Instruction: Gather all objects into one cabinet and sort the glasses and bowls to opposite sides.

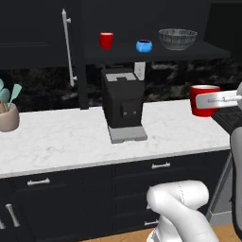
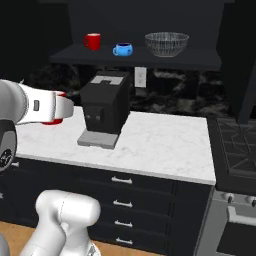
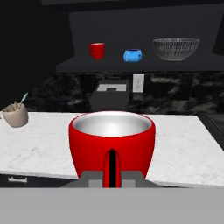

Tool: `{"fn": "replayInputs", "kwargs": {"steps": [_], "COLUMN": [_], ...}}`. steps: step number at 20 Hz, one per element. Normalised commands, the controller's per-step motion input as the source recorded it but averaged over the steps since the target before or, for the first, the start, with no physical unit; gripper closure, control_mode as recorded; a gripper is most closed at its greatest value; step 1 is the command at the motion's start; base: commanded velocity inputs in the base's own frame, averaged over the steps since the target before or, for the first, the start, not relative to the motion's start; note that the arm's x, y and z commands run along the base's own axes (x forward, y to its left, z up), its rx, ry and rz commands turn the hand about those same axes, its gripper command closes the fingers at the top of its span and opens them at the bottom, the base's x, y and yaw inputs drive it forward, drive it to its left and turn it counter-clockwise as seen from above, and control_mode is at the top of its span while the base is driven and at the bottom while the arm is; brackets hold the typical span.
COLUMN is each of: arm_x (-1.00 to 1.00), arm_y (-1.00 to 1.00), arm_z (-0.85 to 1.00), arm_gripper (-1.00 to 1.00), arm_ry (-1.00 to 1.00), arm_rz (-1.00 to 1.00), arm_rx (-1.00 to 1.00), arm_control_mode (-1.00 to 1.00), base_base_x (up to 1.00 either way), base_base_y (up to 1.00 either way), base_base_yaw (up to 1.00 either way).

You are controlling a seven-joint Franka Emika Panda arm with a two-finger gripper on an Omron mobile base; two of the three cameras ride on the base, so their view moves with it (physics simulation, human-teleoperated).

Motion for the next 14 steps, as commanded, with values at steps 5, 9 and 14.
{"fn": "replayInputs", "kwargs": {"steps": [5,9,14], "arm_x": [0.0,0.0,0.0], "arm_y": [0.0,0.0,0.0], "arm_z": [0.0,0.0,0.0], "arm_gripper": [1.0,1.0,1.0], "arm_ry": [0.0,0.0,0.0], "arm_rz": [0.0,0.0,0.0], "arm_rx": [0.0,0.0,0.0], "arm_control_mode": [1.0,1.0,1.0], "base_base_x": [0.4,0.33,0.46], "base_base_y": [0.42,0.49,0.18], "base_base_yaw": [-0.14,-0.01,0.0]}}
